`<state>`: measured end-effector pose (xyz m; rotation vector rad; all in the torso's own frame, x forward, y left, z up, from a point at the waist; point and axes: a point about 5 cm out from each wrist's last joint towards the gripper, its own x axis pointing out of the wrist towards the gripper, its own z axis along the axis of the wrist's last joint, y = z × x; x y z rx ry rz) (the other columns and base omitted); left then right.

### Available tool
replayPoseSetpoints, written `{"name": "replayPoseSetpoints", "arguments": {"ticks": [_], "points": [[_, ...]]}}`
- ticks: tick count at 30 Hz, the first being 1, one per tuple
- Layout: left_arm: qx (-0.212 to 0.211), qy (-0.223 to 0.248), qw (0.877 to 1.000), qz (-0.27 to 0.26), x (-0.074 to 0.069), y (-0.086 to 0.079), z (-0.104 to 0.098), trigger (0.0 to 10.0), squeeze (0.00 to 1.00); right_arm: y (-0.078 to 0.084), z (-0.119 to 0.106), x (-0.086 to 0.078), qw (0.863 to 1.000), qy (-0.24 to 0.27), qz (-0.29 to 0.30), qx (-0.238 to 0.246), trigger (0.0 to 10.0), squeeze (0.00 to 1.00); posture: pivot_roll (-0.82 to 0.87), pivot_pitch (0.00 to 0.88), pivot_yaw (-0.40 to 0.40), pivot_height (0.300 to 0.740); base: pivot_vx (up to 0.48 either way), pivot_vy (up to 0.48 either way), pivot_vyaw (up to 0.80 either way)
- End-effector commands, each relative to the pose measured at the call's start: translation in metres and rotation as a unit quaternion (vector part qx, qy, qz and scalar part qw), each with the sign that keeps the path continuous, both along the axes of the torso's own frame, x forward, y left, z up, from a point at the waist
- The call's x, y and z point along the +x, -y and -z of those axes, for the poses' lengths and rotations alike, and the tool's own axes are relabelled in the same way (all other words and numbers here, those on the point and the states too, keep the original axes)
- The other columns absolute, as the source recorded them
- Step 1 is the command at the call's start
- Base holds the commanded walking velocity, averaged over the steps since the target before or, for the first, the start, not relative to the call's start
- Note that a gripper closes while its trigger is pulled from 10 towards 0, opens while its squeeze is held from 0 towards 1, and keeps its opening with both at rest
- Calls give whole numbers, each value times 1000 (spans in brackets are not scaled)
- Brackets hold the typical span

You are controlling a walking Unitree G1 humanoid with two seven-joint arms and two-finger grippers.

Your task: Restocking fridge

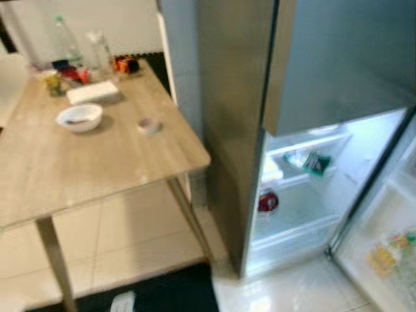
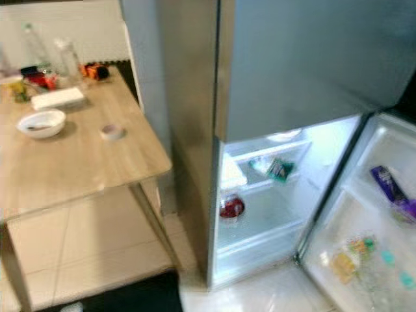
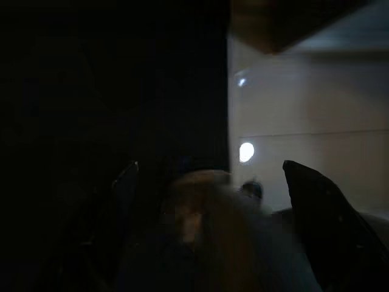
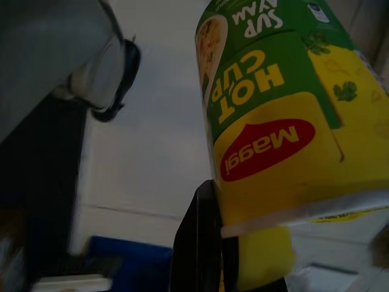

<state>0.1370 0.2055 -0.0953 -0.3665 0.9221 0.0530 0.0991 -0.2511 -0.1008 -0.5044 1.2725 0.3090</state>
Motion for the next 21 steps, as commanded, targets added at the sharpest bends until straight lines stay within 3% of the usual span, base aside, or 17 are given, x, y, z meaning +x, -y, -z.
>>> {"name": "replayPoseSetpoints", "arguments": {"ticks": [1, 8, 14, 21], "points": [[4, -16, 1000, 2, -8, -2, 3, 10000, 0, -8, -1, 12, 1000, 19, -1, 13, 10000, 0, -72, 0, -10, 740, 0, 0, 794], [-2, -18, 1000, 9, -7, 2, 3, 10000, 0, -15, -3, 23, 999, 40, -8, 13, 10000, 0, -76, 0, -7, 740, 0, 0, 744], [-13, -20, 1000, 16, -7, 4, 4, 10000, 0, -12, -4, 26, 999, 48, -1, 4, 10000, 0, -76, 0, -7, 740, 0, 0, 0], [-21, -21, 999, 19, -6, 6, 3, 10000, 0, -7, -4, 21, 999, 44, 0, -4, 10000, 0, -78, 0, -7, 740, 0, -460, 0]]}}
